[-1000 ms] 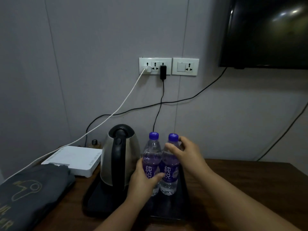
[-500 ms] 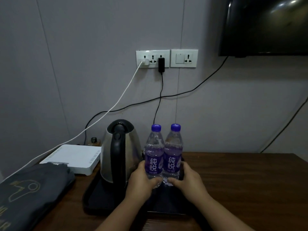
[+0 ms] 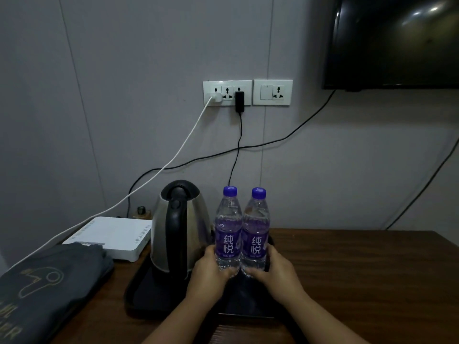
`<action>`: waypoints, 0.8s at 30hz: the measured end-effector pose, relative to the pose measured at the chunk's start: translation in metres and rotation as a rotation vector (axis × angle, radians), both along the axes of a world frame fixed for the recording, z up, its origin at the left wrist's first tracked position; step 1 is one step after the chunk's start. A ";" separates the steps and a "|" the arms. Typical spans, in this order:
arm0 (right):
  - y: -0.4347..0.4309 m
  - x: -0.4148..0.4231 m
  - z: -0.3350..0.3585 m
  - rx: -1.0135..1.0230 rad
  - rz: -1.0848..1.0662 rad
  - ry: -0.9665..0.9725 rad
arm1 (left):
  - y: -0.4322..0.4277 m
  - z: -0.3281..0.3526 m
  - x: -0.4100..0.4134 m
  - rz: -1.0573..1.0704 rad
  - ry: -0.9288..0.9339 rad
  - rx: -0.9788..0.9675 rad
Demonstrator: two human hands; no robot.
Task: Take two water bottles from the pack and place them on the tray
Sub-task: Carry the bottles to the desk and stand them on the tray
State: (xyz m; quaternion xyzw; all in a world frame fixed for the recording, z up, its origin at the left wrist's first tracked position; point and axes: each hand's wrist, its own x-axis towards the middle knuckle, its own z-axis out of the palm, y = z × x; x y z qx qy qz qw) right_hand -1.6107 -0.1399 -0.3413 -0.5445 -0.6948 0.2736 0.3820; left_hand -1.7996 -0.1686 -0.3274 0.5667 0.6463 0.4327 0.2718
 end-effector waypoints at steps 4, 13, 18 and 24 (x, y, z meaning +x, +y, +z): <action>0.001 -0.002 0.001 0.011 -0.037 -0.043 | 0.001 0.000 0.001 -0.012 0.003 0.022; 0.004 -0.006 0.003 0.021 -0.081 -0.092 | 0.005 -0.004 0.002 0.000 0.007 0.043; 0.007 -0.006 0.000 0.032 -0.096 -0.126 | 0.005 -0.004 0.002 -0.028 0.011 0.034; 0.009 -0.006 -0.002 0.026 -0.102 -0.117 | 0.005 -0.004 0.002 -0.040 0.053 0.039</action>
